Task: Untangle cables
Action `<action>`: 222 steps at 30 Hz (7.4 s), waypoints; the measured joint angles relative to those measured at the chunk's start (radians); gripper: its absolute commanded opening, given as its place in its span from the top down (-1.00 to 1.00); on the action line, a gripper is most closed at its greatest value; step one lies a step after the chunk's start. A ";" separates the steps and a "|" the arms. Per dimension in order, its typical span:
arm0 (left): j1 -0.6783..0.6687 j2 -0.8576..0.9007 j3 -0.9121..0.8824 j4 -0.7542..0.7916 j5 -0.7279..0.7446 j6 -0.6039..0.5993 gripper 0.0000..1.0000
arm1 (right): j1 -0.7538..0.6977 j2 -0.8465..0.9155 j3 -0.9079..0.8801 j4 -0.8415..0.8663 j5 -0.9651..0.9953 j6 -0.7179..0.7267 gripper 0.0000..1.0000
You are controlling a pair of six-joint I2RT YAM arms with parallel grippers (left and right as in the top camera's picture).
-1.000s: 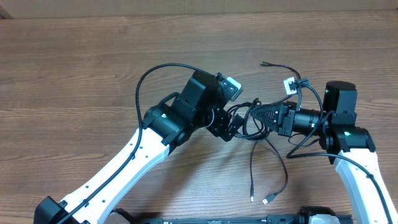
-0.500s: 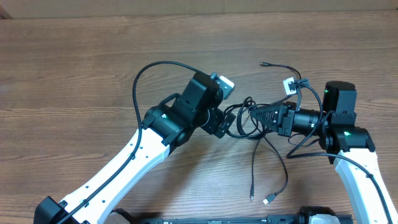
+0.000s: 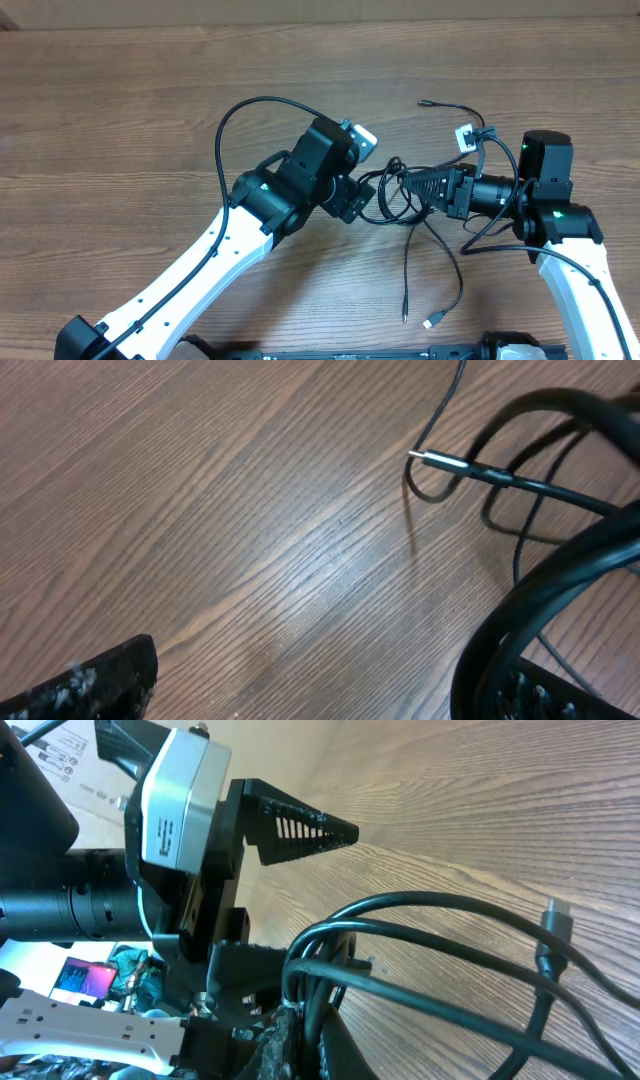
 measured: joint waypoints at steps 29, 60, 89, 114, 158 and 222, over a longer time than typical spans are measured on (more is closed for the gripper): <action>-0.008 0.000 0.002 -0.063 -0.195 0.341 -0.92 | 0.000 0.000 0.000 0.002 0.000 0.000 0.93; -0.004 0.000 0.002 -0.021 0.459 -0.272 -0.99 | 0.000 0.000 0.000 -0.032 0.239 0.130 0.93; 0.015 0.000 0.002 0.125 0.713 -0.461 -0.99 | 0.000 0.000 0.000 -0.021 0.202 0.131 0.93; 0.014 0.000 0.002 0.141 0.639 -0.488 0.88 | 0.000 0.000 0.000 0.006 0.097 0.131 0.93; 0.272 -0.157 0.260 0.266 0.576 -0.385 0.92 | 0.000 0.000 0.000 -0.129 0.484 0.134 -0.64; 0.335 0.100 0.350 -0.617 -0.068 -0.406 -0.99 | 0.000 0.003 0.000 -0.127 0.746 0.134 -1.00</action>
